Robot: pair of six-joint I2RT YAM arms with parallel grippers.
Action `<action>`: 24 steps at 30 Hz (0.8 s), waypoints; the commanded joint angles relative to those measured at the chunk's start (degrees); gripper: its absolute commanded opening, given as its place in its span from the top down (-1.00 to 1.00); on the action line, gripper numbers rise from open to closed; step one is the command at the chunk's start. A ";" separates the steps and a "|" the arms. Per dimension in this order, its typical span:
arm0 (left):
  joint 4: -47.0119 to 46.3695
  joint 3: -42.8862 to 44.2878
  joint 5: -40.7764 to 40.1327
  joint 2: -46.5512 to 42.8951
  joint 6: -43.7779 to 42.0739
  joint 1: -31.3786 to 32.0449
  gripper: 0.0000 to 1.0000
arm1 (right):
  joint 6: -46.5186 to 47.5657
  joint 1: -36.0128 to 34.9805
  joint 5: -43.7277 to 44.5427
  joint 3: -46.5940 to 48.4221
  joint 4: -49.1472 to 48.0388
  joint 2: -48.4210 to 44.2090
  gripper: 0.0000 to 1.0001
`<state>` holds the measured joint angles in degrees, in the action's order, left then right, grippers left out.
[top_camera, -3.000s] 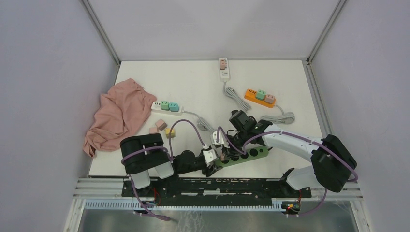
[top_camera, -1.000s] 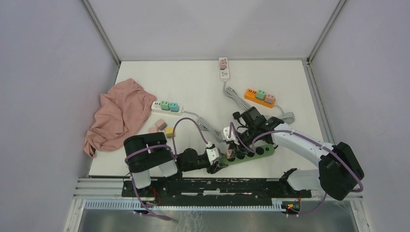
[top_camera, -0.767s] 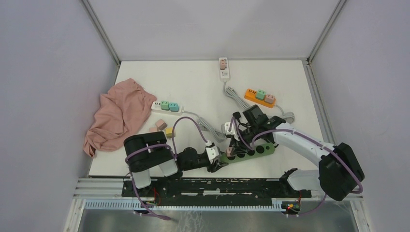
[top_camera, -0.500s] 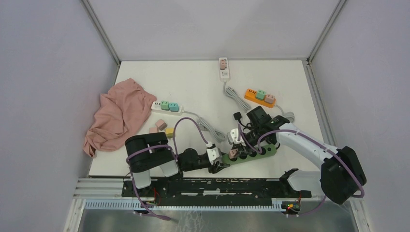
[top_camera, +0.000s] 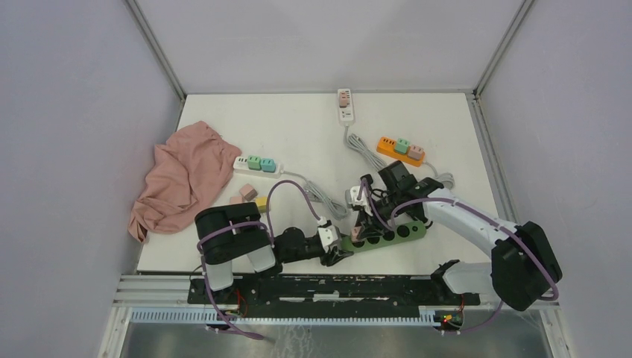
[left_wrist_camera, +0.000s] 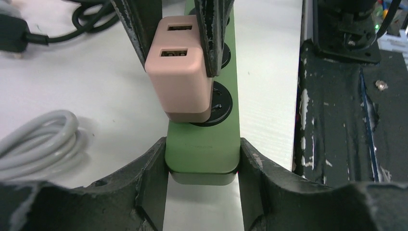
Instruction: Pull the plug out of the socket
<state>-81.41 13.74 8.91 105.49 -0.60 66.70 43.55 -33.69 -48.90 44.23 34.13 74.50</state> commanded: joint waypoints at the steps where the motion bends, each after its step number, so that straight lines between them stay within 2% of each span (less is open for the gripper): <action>1: 5.15 -2.11 -2.90 1.71 0.39 -0.27 0.94 | 11.81 3.59 -7.65 1.84 8.78 -6.51 1.00; 4: 5.03 -1.98 -2.76 1.69 0.25 -0.25 0.94 | 25.58 3.25 -11.89 1.15 19.14 -5.38 0.99; 7: 5.19 -1.81 -2.68 1.53 0.48 -0.25 0.94 | 29.48 0.35 -13.37 2.02 22.42 -3.59 0.98; 10: 5.76 -1.38 -2.46 1.72 0.60 -0.25 0.94 | 21.50 -4.24 -11.39 1.39 14.77 -3.00 1.00; 15: 6.71 -0.52 -2.02 2.34 0.95 -0.25 0.94 | -0.86 -6.03 -7.44 2.43 -2.06 -1.53 1.00; 18: 6.83 -0.70 -2.19 2.44 0.95 -0.25 0.94 | -1.13 -3.96 -4.54 2.96 -2.18 -2.81 1.00; 20: 6.75 -1.07 -2.43 2.31 0.83 -0.25 0.94 | 2.15 -0.64 -5.90 2.73 1.38 -4.22 1.00; 24: 6.28 -1.26 -2.58 2.33 0.60 -0.34 0.94 | 18.69 1.50 -7.01 4.00 16.29 -4.20 1.00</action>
<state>-78.81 13.52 9.32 106.83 0.01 67.20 50.22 -33.78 -52.27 45.10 38.20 71.50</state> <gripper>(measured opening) 0.553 0.356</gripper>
